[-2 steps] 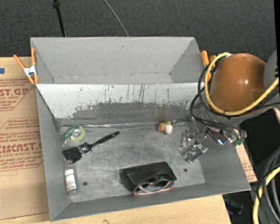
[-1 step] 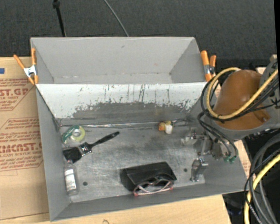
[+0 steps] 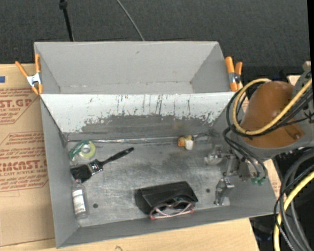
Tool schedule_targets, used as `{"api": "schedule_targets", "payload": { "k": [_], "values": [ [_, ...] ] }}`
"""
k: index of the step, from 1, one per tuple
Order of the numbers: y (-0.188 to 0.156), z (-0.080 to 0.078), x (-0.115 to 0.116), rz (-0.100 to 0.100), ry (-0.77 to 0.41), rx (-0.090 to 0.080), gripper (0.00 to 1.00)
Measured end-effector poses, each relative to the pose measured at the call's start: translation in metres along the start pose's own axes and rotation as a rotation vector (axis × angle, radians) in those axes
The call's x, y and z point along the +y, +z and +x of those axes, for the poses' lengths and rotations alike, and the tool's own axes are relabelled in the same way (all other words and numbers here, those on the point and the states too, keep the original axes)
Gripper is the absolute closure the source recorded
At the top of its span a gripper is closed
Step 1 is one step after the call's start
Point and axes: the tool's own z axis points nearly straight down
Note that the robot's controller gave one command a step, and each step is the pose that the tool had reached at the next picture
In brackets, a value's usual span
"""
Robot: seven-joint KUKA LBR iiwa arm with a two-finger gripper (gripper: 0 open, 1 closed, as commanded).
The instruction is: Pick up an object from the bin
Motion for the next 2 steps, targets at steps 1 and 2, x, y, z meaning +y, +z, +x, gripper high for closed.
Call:
{"api": "schedule_targets", "payload": {
  "k": [1,2],
  "values": [
    [0.0,0.0,0.0,0.0,-0.003,-0.001,0.0],
    [-0.059,0.006,0.019,0.0,-0.225,-0.003,1.0]
  ]
}}
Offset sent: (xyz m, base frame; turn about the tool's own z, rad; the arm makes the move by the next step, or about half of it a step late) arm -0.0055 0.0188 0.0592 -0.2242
